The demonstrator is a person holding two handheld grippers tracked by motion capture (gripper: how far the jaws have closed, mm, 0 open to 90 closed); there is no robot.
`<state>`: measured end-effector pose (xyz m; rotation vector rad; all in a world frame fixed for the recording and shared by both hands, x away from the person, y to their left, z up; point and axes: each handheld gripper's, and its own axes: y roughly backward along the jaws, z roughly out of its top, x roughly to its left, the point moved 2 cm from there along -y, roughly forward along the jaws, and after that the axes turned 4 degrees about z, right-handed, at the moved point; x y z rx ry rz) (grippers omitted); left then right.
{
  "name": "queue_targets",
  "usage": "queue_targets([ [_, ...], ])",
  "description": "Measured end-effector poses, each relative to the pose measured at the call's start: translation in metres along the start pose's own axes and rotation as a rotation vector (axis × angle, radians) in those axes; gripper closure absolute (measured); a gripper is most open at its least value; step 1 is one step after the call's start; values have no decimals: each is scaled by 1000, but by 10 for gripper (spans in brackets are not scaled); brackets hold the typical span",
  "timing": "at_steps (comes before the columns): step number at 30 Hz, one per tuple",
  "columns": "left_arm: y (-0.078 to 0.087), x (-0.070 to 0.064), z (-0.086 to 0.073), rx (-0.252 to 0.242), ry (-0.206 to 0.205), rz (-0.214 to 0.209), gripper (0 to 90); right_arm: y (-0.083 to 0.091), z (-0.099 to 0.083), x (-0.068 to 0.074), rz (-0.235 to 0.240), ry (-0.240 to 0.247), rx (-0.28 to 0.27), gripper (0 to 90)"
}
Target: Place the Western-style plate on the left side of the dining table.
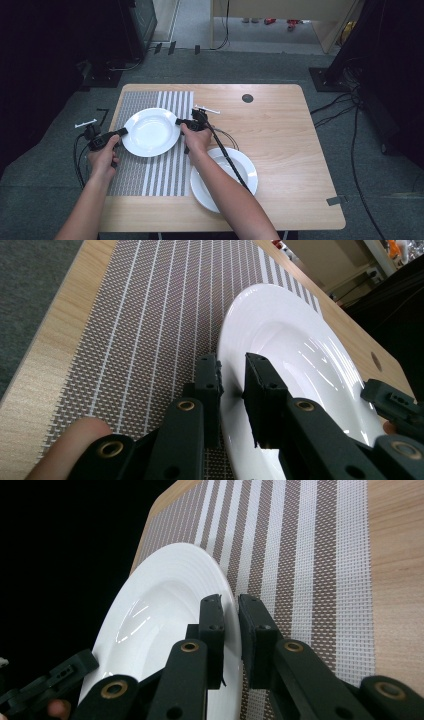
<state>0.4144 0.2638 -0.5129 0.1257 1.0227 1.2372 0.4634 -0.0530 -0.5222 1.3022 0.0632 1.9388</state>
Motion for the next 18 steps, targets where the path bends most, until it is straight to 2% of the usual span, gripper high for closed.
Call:
queue_targets([
  [2, 0, -1, 0, -3, -14, 6, 773, -1, 1, 0, 18, 7, 5, 749],
  [4, 1, -2, -1, -19, -42, 3, 749, -2, 2, 3, 12, 53, -5, 689],
  [6, 3, -3, 0, -38, -47, -10, 664, 0, 4, 6, 5, 84, -26, 645],
  [9, 13, -7, 6, -83, -42, -37, 589, 4, 8, 8, 0, 158, -71, 637],
  [11, 19, -10, 9, -93, -52, -51, 545, 10, 12, 11, -7, 201, -94, 617],
  [13, 25, -15, 11, -104, -77, -50, 495, 16, 15, 14, -6, 223, -111, 601],
  [16, 32, -23, 13, -128, -110, -39, 435, 28, 19, 20, -54, 312, -134, 587],
  [18, 36, -29, 13, -152, -135, -27, 403, 35, 23, 22, -44, 333, -138, 581],
])
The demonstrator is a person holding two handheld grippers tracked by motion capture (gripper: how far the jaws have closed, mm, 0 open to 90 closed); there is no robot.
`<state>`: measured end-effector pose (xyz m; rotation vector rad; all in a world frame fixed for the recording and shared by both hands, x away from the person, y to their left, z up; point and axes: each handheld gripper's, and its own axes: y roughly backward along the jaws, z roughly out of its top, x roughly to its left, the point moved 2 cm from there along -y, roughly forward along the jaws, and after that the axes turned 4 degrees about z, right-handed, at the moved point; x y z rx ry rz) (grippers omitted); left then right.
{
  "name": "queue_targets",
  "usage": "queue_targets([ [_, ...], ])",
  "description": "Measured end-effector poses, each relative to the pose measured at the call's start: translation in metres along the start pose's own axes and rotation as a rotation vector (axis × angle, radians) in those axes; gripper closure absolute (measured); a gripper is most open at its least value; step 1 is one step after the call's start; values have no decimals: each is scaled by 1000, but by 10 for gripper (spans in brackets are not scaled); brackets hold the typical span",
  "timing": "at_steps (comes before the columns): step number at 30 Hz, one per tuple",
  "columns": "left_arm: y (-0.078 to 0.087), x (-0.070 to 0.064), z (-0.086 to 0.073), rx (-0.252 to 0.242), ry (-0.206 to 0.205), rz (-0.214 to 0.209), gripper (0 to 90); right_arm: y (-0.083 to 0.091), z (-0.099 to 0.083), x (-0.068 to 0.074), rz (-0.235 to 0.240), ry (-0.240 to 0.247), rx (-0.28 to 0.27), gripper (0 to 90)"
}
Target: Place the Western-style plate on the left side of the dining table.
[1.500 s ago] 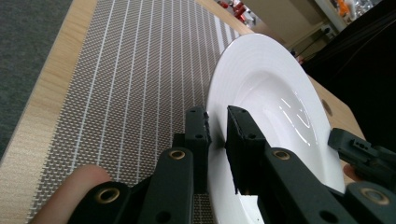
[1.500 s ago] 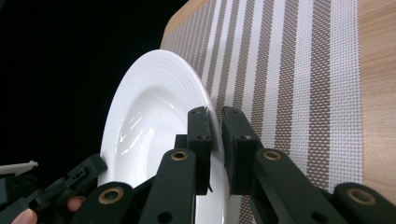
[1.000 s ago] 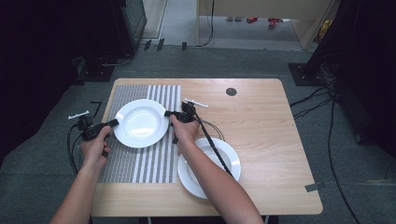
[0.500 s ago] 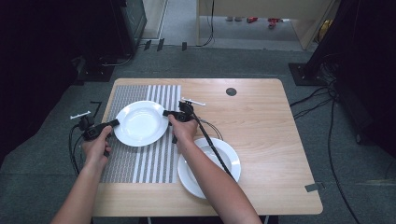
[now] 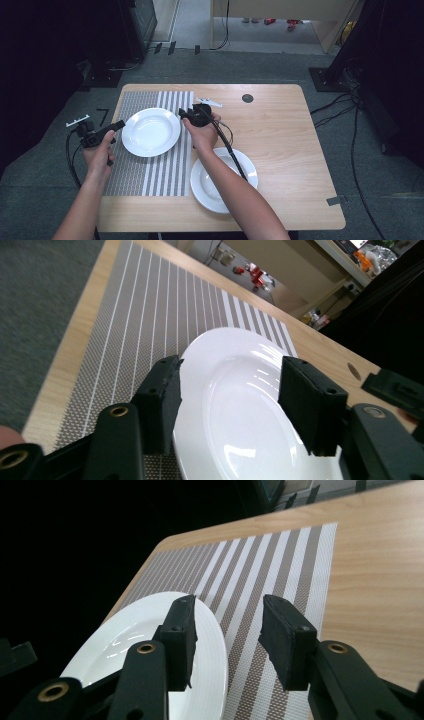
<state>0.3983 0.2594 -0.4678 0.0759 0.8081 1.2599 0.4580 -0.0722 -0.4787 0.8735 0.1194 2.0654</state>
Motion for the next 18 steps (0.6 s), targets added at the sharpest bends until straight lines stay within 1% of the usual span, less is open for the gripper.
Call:
queue_targets([
  [1, 2, -3, 1, -11, -11, 5, 384, 3, 2, 0, 24, -18, 0, 573],
  [3, 6, -8, 2, -23, -28, 3, 349, 8, 6, 1, 73, -46, 3, 502],
  [4, 8, -11, 2, -31, -36, 3, 333, 11, 7, 1, 81, -42, 14, 499],
  [6, 12, -16, 3, -47, -58, 9, 304, 17, 9, 2, 84, 5, 19, 498],
  [7, 14, -19, 4, -54, -65, 11, 289, 22, 10, 2, 74, 22, 24, 483],
  [9, 19, -24, 4, -63, -89, 15, 260, 29, 11, 0, 66, 17, 33, 478],
  [10, 21, -26, 3, -65, -97, 13, 245, 34, 12, -2, 70, 5, 34, 476],
  [11, 24, -30, 2, -65, -110, 6, 230, 37, 12, -3, 72, 2, 33, 463],
  [13, 27, -34, 0, -59, -133, 14, 185, 47, 14, -7, 71, 4, 26, 408],
  [14, 29, -37, -1, -53, -141, 15, 178, 51, 15, -9, 74, 2, 25, 402],
  [15, 31, -40, -3, -58, -145, 12, 168, 57, 15, -11, 80, 14, 28, 370],
  [16, 34, -43, -4, -64, -152, 15, 167, 64, 14, -12, 84, 68, 54, 330],
  [17, 35, -45, -5, -64, -159, 18, 163, 69, 14, -13, 84, 87, 54, 336],
  [18, 36, -47, -6, -64, -167, 20, 161, 73, 14, -14, 80, 93, 50, 336],
])
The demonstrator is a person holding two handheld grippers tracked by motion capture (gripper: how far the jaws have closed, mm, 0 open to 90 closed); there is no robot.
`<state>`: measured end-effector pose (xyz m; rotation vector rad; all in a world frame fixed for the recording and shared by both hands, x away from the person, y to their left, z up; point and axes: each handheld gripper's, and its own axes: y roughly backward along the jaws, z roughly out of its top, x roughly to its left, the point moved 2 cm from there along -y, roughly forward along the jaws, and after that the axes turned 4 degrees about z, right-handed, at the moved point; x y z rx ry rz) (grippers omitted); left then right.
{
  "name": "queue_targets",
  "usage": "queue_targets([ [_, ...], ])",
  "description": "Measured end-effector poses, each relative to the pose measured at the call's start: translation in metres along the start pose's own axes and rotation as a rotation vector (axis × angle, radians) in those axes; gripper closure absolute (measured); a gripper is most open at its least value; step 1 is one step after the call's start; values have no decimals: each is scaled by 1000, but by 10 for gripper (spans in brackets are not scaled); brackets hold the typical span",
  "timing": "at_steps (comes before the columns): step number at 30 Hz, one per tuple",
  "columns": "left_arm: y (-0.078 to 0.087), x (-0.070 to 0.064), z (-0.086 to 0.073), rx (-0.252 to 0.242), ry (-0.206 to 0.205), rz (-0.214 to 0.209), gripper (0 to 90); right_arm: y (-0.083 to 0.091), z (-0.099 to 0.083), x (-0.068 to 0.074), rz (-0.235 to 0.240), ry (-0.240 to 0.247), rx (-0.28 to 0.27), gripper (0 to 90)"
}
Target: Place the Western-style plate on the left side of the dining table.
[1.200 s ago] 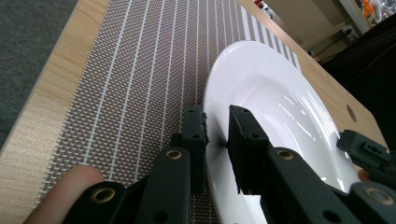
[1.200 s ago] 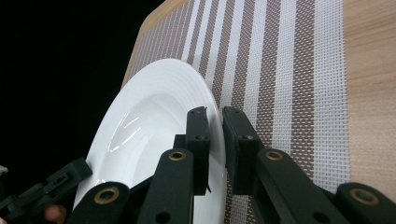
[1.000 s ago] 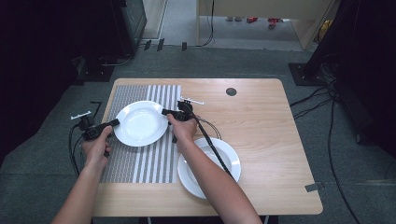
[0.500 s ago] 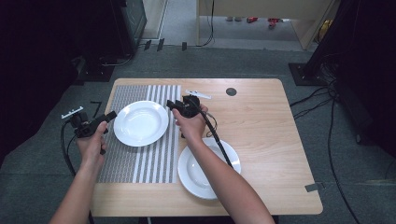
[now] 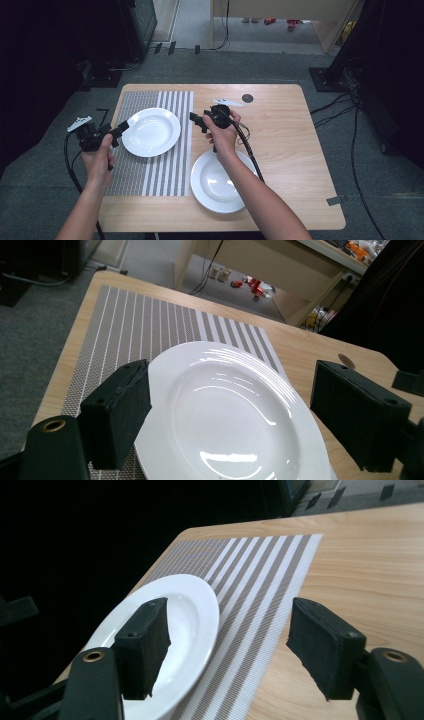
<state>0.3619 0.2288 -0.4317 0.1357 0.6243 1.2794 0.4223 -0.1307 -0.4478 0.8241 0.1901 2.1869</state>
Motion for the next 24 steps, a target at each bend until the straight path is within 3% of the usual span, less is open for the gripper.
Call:
queue_targets([
  [4, 5, -9, -3, 4, -25, -7, 161, 20, -2, -4, -17, 42, -1, 315],
  [11, 11, -18, -10, 18, -42, -8, 160, 49, -6, -14, -24, 66, -4, 277],
  [24, 32, -41, -25, 22, -136, -25, 139, 98, -18, -22, -32, 137, -15, 239],
])
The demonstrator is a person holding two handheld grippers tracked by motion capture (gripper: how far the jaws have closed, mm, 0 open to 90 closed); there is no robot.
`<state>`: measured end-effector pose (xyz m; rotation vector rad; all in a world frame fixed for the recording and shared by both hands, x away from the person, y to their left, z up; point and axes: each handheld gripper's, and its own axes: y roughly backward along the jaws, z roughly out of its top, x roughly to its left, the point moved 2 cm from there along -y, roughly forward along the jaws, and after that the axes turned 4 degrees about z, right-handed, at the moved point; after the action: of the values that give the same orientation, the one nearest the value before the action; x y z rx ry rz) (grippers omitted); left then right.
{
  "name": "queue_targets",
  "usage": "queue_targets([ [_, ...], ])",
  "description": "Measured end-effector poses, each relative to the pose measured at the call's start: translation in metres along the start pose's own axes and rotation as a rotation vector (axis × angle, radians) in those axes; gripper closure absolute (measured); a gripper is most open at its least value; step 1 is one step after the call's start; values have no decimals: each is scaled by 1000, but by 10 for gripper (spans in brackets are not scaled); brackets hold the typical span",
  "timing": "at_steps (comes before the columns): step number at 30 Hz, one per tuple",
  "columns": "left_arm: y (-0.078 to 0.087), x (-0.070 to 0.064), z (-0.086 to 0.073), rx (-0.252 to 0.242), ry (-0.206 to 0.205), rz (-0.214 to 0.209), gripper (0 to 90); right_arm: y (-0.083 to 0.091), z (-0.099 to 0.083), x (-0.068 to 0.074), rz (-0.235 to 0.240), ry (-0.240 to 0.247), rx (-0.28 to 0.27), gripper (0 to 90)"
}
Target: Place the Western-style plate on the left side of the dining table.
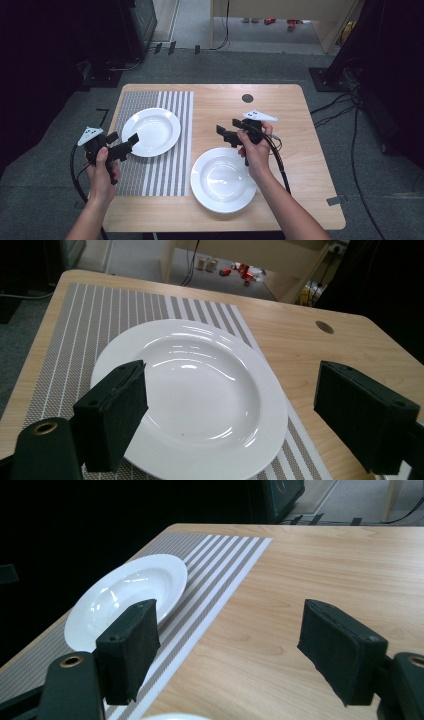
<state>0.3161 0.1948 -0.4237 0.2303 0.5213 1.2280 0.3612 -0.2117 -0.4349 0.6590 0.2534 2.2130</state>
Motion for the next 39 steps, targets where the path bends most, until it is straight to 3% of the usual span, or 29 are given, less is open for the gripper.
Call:
queue_targets([
  [13, 22, -8, -21, -12, -4, -15, 139, 47, -18, -21, -28, 3, -27, 239],
  [20, 27, -15, -40, 9, -20, -15, 139, 72, -31, -35, -54, -5, -34, 235],
  [31, 29, -16, -74, 56, -68, 57, 139, 107, -53, -56, -97, -37, -44, 235],
  [34, 26, -10, -86, 85, -66, 86, 139, 115, -62, -63, -115, -53, -39, 235],
  [39, 28, 2, -97, 102, -27, 142, 140, 128, -76, -74, -141, -77, -34, 235],
])
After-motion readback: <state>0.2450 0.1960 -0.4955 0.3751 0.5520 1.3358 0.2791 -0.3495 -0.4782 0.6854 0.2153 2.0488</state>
